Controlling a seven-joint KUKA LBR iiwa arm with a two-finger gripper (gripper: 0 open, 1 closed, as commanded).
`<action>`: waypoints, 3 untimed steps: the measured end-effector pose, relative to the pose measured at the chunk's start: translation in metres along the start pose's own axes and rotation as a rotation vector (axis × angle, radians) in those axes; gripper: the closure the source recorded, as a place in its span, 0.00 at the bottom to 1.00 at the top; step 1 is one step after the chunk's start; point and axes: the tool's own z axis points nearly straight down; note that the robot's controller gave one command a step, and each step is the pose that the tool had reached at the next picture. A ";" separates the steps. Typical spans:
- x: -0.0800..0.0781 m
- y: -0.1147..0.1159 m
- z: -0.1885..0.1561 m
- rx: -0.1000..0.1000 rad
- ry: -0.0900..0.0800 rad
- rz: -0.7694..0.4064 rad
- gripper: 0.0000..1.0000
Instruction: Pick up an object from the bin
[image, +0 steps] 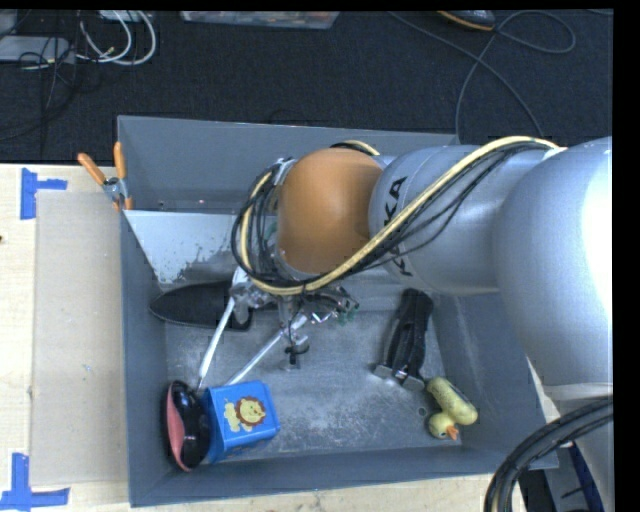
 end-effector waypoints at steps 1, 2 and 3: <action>-0.015 0.012 0.015 -0.003 -0.007 0.315 0.00; -0.004 -0.001 0.031 0.001 -0.007 -0.283 1.00; -0.004 -0.001 0.032 0.001 -0.007 -0.282 1.00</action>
Offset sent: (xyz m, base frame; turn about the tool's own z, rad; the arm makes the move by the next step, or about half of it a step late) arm 0.0029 0.0005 -0.0331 -0.2852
